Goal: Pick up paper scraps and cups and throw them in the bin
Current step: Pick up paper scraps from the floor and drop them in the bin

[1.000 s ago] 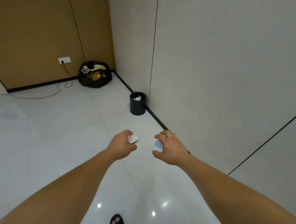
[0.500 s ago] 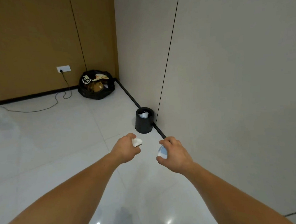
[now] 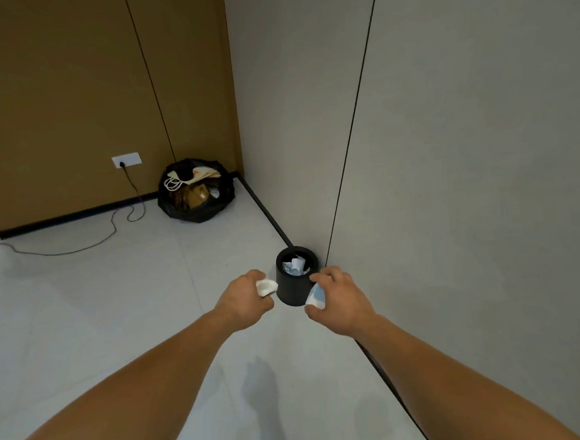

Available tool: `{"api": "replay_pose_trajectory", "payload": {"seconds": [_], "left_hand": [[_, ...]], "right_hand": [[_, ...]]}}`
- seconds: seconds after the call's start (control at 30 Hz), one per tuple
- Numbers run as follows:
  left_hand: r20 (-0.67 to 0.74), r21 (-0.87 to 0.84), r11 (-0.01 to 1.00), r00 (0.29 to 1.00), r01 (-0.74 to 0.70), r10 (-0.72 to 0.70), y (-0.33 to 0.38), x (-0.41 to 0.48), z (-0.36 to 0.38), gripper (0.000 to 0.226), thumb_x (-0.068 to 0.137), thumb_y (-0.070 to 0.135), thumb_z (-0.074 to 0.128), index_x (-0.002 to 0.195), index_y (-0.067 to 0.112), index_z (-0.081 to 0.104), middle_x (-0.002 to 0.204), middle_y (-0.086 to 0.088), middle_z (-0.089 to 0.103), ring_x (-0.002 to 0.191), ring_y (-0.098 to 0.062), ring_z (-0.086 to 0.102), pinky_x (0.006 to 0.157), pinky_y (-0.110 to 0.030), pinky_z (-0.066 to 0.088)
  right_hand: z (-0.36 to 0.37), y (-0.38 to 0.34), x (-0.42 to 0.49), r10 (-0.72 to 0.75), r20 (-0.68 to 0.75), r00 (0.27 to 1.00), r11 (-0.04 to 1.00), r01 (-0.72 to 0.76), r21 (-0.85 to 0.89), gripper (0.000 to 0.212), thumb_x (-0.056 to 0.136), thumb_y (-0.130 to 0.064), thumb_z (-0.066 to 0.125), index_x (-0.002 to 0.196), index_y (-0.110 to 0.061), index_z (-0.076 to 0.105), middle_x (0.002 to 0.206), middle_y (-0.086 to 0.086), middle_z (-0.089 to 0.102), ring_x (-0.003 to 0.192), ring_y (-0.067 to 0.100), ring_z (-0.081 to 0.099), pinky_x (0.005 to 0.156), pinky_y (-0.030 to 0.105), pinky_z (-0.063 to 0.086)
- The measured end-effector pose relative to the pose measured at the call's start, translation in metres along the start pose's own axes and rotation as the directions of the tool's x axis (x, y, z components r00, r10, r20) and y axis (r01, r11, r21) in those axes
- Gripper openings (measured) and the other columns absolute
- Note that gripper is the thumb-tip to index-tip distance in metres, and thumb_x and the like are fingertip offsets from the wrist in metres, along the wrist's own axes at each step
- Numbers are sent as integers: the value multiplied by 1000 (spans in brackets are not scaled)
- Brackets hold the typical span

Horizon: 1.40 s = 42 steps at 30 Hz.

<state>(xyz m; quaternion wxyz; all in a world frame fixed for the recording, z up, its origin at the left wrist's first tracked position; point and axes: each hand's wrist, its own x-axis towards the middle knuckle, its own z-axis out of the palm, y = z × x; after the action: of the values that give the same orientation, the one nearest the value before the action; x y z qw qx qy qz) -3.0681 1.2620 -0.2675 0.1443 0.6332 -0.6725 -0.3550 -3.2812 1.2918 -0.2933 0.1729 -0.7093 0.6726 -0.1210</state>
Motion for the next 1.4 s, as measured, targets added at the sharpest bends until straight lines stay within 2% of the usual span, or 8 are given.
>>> {"api": "replay_pose_trajectory", "payload": {"seconds": [0.23, 0.43, 0.6, 0.77, 1.03, 1.2, 1.3, 1.4], "left_hand": [[61, 26, 999, 998, -34, 32, -6, 141, -15, 47, 83, 23, 67, 127, 19, 50, 111, -6, 57, 91, -23, 57, 76, -31, 50], [148, 65, 993, 985, -100, 90, -12, 278, -49, 48, 84, 23, 66, 128, 16, 49, 120, -10, 58, 104, -26, 57, 85, -31, 47], [220, 107, 984, 968, -145, 118, -3, 363, -64, 51, 83, 23, 67, 130, 17, 49, 122, -10, 58, 108, -27, 56, 84, -29, 44], [334, 140, 977, 936, -160, 106, 1, 445, -45, 50, 84, 25, 68, 130, 15, 48, 124, -10, 58, 110, -26, 56, 89, -30, 45], [395, 143, 987, 918, -69, 7, -9, 593, 23, 43, 85, 26, 67, 124, 17, 52, 121, -8, 60, 110, -25, 57, 90, -32, 47], [453, 145, 989, 891, -35, -35, -69, 673, 111, 46, 85, 28, 65, 127, 19, 48, 118, -3, 57, 107, -24, 56, 86, -29, 44], [459, 170, 985, 886, -19, -62, -120, 717, 176, 36, 82, 28, 66, 115, 21, 52, 107, 0, 61, 94, -19, 59, 77, -29, 49], [447, 229, 969, 894, -94, -19, -174, 760, 247, 43, 81, 30, 68, 120, 21, 53, 119, 0, 56, 112, -21, 53, 90, -34, 49]], "right_hand": [[9, 19, 126, 35, 41, 999, 998, -33, -49, 67, 85, -47, 63, 144, -24, 41, 146, -3, 32, 131, 20, 33, 102, 32, 39], [11, 18, 238, 126, 33, 991, 991, -124, -56, 67, 85, -45, 64, 144, -23, 40, 145, -1, 34, 130, 21, 35, 102, 30, 39], [12, 26, 304, 188, 5, 982, 982, -187, -17, 67, 85, -44, 64, 144, -22, 41, 144, -2, 34, 129, 20, 35, 102, 29, 39], [31, 59, 366, 241, 82, 967, 969, -245, 39, 68, 85, -47, 63, 144, -23, 41, 147, -1, 33, 132, 21, 34, 105, 30, 39], [105, 142, 491, 277, 293, 915, 952, -302, 42, 69, 86, -51, 58, 144, -26, 34, 150, 0, 29, 135, 21, 31, 107, 33, 39], [200, 199, 548, 333, 352, 875, 927, -372, 49, 65, 84, -50, 60, 140, -28, 37, 144, -1, 36, 128, 20, 39, 100, 34, 46], [271, 240, 582, 356, 351, 866, 925, -380, -1, 63, 85, -48, 61, 139, -27, 37, 140, -1, 37, 125, 19, 41, 96, 30, 44], [346, 280, 608, 386, 316, 867, 917, -397, -33, 62, 85, -46, 63, 137, -22, 41, 136, 2, 43, 121, 21, 46, 93, 29, 46]]}}
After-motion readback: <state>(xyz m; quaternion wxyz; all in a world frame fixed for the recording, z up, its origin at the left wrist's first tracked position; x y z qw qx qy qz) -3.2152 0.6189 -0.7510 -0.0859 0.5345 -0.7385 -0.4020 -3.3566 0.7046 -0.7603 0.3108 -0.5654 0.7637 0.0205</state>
